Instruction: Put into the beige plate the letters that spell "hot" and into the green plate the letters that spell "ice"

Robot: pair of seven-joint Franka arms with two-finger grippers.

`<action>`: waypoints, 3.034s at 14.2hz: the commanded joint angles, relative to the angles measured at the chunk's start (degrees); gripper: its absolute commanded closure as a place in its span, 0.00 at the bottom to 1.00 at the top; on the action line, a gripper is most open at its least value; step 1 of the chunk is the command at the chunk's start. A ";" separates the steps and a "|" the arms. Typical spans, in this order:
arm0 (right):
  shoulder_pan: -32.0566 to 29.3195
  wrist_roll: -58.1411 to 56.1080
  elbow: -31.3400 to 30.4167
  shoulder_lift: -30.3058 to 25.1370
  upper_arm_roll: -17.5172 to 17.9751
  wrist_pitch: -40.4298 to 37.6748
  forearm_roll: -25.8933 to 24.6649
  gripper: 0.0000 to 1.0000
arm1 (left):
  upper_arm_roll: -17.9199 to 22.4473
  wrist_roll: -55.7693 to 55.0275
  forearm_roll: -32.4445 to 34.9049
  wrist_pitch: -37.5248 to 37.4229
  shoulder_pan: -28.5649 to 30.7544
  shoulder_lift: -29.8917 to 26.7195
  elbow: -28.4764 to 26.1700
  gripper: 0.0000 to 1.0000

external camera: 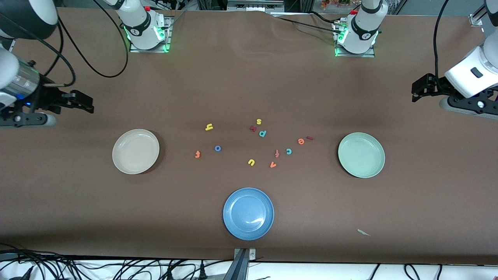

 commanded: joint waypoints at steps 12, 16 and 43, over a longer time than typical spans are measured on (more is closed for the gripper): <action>15.19 24.31 -5.31 9.93 0.09 17.10 -0.15 0.00 | -5.65 1.48 -2.95 9.15 -5.55 15.43 1.17 0.00; 15.81 25.99 -12.94 10.56 0.09 28.50 -0.15 0.00 | -5.73 1.57 -2.69 12.50 -8.53 22.11 1.17 0.00; 16.61 28.63 -8.48 33.58 4.13 47.43 2.66 0.26 | -5.56 16.34 -0.49 39.84 -19.97 41.37 -0.77 0.23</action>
